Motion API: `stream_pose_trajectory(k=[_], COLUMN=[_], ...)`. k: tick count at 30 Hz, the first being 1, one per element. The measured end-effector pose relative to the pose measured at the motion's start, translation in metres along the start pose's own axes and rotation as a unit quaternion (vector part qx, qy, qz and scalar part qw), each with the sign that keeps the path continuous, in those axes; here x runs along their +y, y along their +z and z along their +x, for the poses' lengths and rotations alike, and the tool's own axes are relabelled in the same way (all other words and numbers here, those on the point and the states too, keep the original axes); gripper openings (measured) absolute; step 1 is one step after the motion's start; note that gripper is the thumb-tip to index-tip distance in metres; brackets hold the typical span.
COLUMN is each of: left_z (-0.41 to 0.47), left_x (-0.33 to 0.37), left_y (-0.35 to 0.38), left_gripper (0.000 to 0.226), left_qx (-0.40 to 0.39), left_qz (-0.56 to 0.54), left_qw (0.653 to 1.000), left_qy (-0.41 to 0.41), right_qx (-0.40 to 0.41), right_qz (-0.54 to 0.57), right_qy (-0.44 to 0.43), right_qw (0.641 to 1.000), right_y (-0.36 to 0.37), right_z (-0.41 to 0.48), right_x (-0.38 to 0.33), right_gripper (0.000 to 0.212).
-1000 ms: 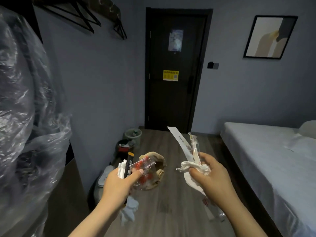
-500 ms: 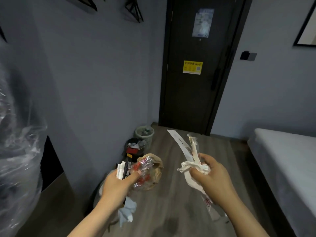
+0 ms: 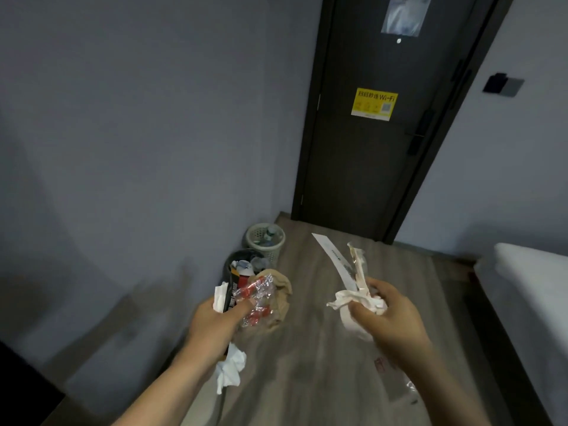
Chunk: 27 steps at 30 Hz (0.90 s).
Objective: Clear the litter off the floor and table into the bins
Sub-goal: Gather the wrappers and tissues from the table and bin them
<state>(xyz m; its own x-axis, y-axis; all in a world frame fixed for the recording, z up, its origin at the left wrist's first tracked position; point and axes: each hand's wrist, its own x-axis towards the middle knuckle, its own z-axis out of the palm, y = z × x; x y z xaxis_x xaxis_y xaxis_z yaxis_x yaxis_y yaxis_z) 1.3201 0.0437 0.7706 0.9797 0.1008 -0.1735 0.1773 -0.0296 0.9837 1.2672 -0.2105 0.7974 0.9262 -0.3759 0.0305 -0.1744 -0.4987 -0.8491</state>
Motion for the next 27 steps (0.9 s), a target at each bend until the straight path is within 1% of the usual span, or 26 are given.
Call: stream_pose_trajectory(k=[3, 7, 12, 14, 16, 17, 19, 21, 27], left_z=[0.048, 0.122, 0.209, 0.241, 0.271, 0.287, 0.313, 0.338, 0.432], left_x=[-0.003, -0.006, 0.001, 0.004, 0.007, 0.006, 0.002, 0.0, -0.018], left_y=[0.014, 0.035, 0.071, 0.081, 0.089, 0.091, 0.093, 0.094, 0.099], left_gripper=[0.047, 0.044, 0.039, 0.032, 0.022, 0.022, 0.022, 0.025, 0.03], left_qx=[0.003, 0.03, 0.057, 0.081, 0.107, 0.117, 0.132, 0.14, 0.146], left_qz=[0.003, 0.025, 0.025, 0.032, 0.035, 0.038, 0.057, 0.068, 0.072], left_qw=[1.0, 0.999, 0.997, 0.995, 0.991, 0.99, 0.986, 0.984, 0.98], left_qy=[-0.012, -0.026, -0.039, -0.049, -0.067, -0.072, -0.08, -0.088, -0.118], right_qx=[0.002, -0.03, -0.072, -0.079, -0.095, -0.108, -0.131, -0.133, -0.149], right_qz=[-0.02, -0.04, -0.029, -0.028, -0.033, -0.034, -0.029, -0.026, -0.065], right_qy=[0.003, -0.001, -0.006, -0.008, -0.012, -0.01, 0.004, 0.007, 0.006], right_qw=[1.0, 0.999, 0.997, 0.996, 0.995, 0.993, 0.991, 0.991, 0.987], right_y=[0.017, 0.038, 0.052, 0.055, 0.06, 0.064, 0.073, 0.084, 0.133], right_z=[0.05, 0.125, 0.232, 0.274, 0.312, 0.331, 0.363, 0.392, 0.479], right_x=[-0.001, 0.003, 0.005, 0.005, 0.004, 0.005, 0.006, 0.006, 0.013], right_gripper=[0.046, 0.048, 0.055, 0.051, 0.043, 0.039, 0.038, 0.042, 0.051])
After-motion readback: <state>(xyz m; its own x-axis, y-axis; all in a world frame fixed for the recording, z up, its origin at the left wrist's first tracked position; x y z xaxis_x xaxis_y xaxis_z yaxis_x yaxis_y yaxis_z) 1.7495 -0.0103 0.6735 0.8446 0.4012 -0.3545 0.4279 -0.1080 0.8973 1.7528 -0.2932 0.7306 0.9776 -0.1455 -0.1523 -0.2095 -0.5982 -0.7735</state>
